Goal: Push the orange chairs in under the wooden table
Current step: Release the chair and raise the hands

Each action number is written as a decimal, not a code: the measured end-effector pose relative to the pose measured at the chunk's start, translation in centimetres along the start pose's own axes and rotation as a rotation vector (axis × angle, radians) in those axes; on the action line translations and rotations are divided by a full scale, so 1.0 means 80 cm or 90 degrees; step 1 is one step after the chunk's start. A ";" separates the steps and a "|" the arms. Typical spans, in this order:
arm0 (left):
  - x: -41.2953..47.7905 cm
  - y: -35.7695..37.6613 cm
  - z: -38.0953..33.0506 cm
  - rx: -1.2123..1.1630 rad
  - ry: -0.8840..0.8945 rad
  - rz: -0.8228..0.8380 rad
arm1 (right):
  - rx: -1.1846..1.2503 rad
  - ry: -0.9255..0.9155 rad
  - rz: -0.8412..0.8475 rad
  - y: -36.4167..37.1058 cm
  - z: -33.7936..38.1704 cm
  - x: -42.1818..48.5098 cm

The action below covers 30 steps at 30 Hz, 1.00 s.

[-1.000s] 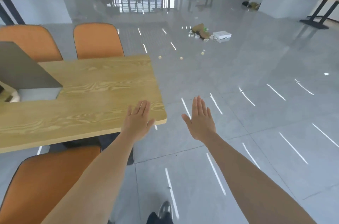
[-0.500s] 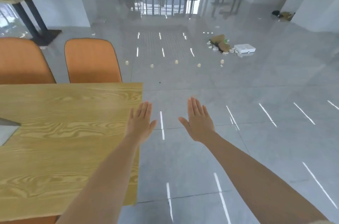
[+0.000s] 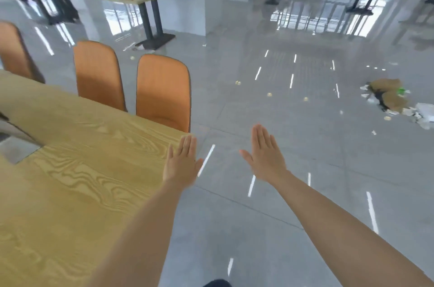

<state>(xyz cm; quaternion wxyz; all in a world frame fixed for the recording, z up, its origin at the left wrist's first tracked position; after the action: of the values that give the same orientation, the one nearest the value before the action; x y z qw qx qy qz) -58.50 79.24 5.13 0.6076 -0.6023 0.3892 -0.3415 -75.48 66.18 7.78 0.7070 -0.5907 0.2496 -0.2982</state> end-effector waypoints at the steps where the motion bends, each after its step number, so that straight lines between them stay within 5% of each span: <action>1: 0.013 -0.001 -0.001 0.000 -0.020 0.000 | 0.005 -0.010 0.000 -0.004 -0.009 0.019; 13: 0.275 -0.001 0.028 -0.002 -0.202 -0.017 | 0.030 -0.186 0.033 0.000 -0.051 0.341; 30: 0.570 -0.030 0.131 -0.008 -0.560 -0.034 | 0.031 -0.538 0.106 -0.019 0.013 0.782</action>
<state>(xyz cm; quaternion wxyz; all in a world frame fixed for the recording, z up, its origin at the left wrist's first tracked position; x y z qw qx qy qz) -27.96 43.70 4.44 0.7028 -0.7038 0.0801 -0.0655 -31.29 21.87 9.39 0.7823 -0.6221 -0.0218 0.0222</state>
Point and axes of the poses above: each hand's wrist, its own x-axis towards the middle knuckle, its own y-axis out of the palm, z = x × y, the point moved 4 cm from there along x, towards the middle knuckle, and after that the axes turned 1 degree about y, right-handed, at the moved point
